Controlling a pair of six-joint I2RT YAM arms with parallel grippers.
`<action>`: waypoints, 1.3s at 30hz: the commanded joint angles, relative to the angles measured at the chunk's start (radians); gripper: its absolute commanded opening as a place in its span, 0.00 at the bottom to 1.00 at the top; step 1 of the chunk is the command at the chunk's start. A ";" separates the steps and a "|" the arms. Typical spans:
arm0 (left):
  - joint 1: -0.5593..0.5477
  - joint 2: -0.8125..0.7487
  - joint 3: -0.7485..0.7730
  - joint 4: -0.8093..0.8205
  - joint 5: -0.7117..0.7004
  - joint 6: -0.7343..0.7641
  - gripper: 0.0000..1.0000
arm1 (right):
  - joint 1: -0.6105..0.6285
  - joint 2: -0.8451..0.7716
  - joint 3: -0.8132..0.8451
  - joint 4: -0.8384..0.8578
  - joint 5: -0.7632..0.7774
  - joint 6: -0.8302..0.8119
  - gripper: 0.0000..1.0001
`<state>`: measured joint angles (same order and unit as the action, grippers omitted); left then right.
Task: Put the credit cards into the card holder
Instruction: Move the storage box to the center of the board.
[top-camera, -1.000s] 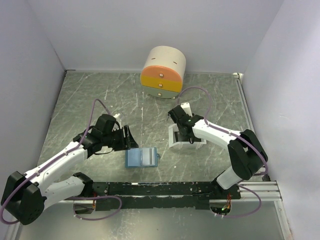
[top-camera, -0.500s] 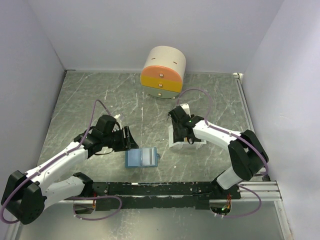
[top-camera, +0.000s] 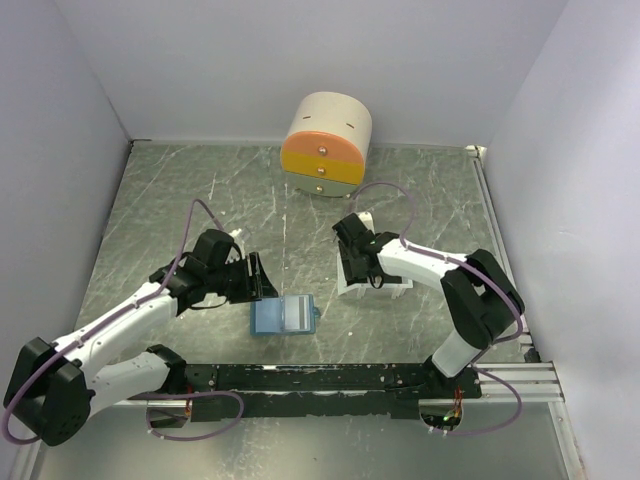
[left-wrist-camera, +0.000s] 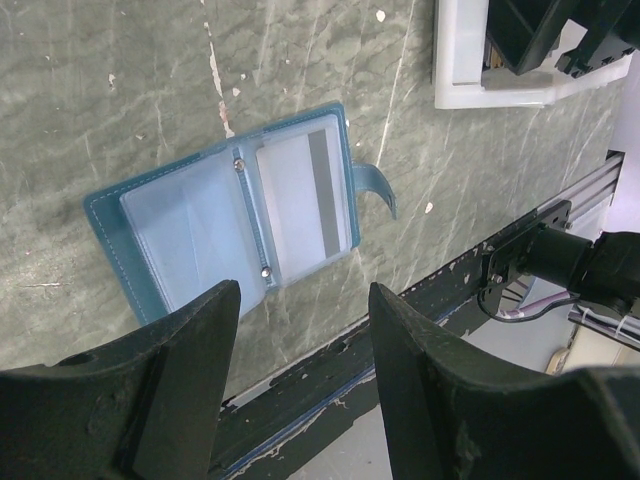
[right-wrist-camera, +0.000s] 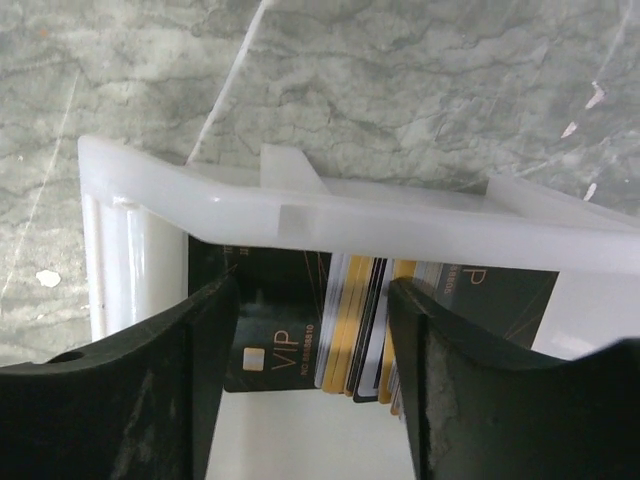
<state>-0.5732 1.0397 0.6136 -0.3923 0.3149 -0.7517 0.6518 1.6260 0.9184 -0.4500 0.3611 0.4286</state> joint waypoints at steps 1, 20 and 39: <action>-0.004 0.014 -0.006 0.033 0.020 0.004 0.65 | -0.003 0.037 0.005 -0.024 0.013 0.005 0.56; -0.004 0.067 -0.001 0.087 0.050 -0.011 0.65 | -0.003 -0.173 -0.053 0.123 -0.149 -0.014 0.00; -0.002 0.108 0.017 0.123 0.084 -0.016 0.64 | 0.200 -0.089 -0.067 0.077 -0.338 -0.078 0.08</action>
<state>-0.5732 1.1507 0.6136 -0.2955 0.3714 -0.7677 0.7486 1.4883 0.8192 -0.3515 0.0650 0.4015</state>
